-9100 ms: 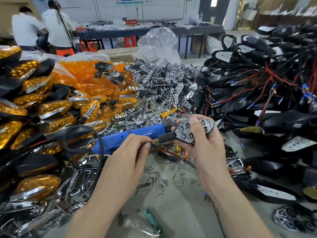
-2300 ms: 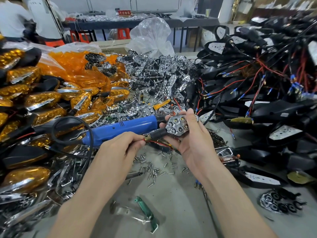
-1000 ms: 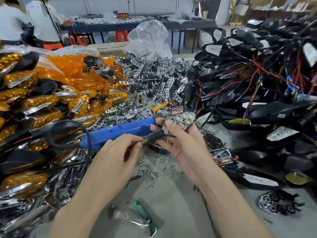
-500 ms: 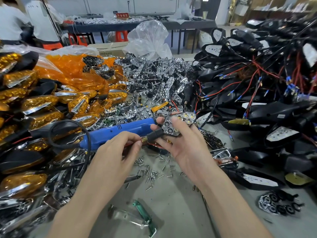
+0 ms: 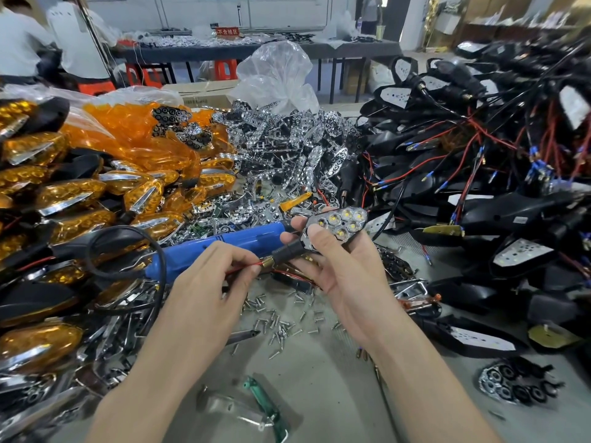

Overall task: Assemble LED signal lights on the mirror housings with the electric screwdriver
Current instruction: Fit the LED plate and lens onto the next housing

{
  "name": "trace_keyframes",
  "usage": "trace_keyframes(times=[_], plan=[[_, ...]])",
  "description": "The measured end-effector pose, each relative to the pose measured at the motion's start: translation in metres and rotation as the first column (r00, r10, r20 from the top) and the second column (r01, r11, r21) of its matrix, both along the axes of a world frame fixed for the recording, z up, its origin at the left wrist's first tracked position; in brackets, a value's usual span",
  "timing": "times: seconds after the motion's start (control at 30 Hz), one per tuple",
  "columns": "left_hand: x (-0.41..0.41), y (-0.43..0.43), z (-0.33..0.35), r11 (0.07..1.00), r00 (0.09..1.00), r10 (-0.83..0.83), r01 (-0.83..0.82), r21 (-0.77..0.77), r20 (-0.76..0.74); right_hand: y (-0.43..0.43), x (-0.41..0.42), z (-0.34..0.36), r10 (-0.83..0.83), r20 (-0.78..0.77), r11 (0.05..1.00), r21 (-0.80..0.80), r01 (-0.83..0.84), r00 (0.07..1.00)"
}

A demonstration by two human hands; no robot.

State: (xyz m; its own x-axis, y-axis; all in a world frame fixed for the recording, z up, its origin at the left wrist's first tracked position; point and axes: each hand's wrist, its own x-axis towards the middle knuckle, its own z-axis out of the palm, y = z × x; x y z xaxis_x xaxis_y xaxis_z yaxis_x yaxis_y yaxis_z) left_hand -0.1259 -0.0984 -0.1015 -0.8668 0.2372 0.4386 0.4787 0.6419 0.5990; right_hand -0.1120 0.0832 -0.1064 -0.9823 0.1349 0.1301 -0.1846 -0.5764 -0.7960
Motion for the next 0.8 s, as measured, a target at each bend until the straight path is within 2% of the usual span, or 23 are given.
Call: trace_keyframes(times=[0.8], plan=[[0.0027, 0.0062, 0.0006, 0.997, 0.999, 0.040, -0.039, 0.070, -0.024, 0.0007, -0.0002, -0.0026, 0.103, -0.031, 0.994, -0.028, -0.104, 0.994]])
